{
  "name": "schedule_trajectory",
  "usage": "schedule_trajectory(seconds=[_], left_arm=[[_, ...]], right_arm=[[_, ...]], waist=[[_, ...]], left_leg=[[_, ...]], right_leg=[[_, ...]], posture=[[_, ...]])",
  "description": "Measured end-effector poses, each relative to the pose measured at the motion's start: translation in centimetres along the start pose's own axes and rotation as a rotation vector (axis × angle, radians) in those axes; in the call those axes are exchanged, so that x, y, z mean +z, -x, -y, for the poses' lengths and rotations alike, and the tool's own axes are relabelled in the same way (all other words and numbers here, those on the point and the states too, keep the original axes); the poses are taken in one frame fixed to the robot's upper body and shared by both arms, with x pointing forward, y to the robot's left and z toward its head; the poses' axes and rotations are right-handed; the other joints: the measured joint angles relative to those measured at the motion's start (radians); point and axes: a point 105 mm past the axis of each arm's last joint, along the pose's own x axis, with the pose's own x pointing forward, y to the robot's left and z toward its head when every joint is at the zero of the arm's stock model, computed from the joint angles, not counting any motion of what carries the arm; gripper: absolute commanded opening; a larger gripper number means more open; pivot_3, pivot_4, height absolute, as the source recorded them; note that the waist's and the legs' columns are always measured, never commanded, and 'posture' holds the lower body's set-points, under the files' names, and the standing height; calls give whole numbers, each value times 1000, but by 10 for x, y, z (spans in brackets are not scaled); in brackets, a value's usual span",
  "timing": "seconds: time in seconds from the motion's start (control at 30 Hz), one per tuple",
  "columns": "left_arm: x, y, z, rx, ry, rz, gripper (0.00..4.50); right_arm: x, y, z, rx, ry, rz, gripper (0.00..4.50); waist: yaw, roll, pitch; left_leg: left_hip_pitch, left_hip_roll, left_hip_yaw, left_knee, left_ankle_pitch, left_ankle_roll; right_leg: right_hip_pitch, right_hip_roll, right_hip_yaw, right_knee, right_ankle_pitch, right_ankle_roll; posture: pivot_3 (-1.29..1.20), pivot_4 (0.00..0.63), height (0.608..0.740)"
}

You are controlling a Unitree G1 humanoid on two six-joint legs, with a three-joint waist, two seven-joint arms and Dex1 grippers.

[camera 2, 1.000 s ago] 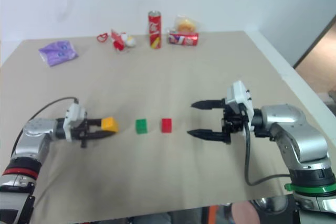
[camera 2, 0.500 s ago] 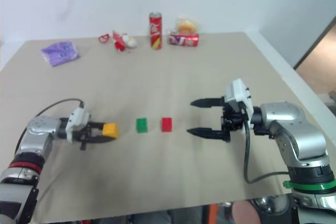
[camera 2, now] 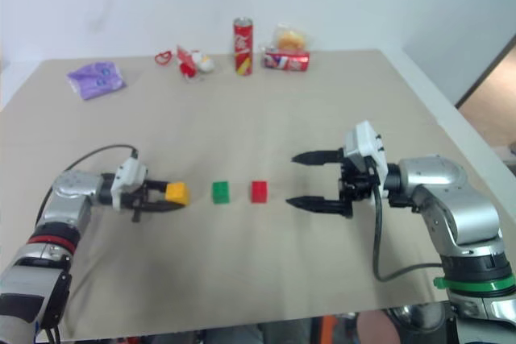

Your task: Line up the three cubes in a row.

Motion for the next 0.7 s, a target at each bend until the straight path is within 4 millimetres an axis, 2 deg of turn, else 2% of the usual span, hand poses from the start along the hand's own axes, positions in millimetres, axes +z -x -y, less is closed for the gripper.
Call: schedule_trajectory(seconds=[0.27, 0.33, 0.53, 0.7], left_arm=[[0, 1, 0, -4, -19, -13, 1328], [-1, 1, 0, 0, -21, -14, 2381], [1, 2, -5, 40, -37, -12, 4413], [1, 2, -6, 52, -53, -14, 4464]], right_arm=[[1, -1, 3, 1, -2, 1, 4500], [1, -1, 3, 2, 0, 3, 4500], [0, -4, 2, 15, -2, 4, 4500], [0, -4, 4, 11, -5, 5, 4500]], waist=[[0, 0, 0], [0, 0, 0], [0, 0, 0], [0, 0, 0]], left_leg=[[0, 0, 0, 0, 0, 0], [0, 0, 0, 0, 0, 0], [0, 0, 0, 0, 0, 0], [0, 0, 0, 0, 0, 0]], right_leg=[[0, 0, 0, 0, 0, 0], [0, 0, 0, 0, 0, 0], [0, 0, 0, 0, 0, 0], [0, 0, 0, 0, 0, 1]], posture=[[0, 150, 740], [0, 150, 740], [0, 150, 740], [0, 150, 740]])
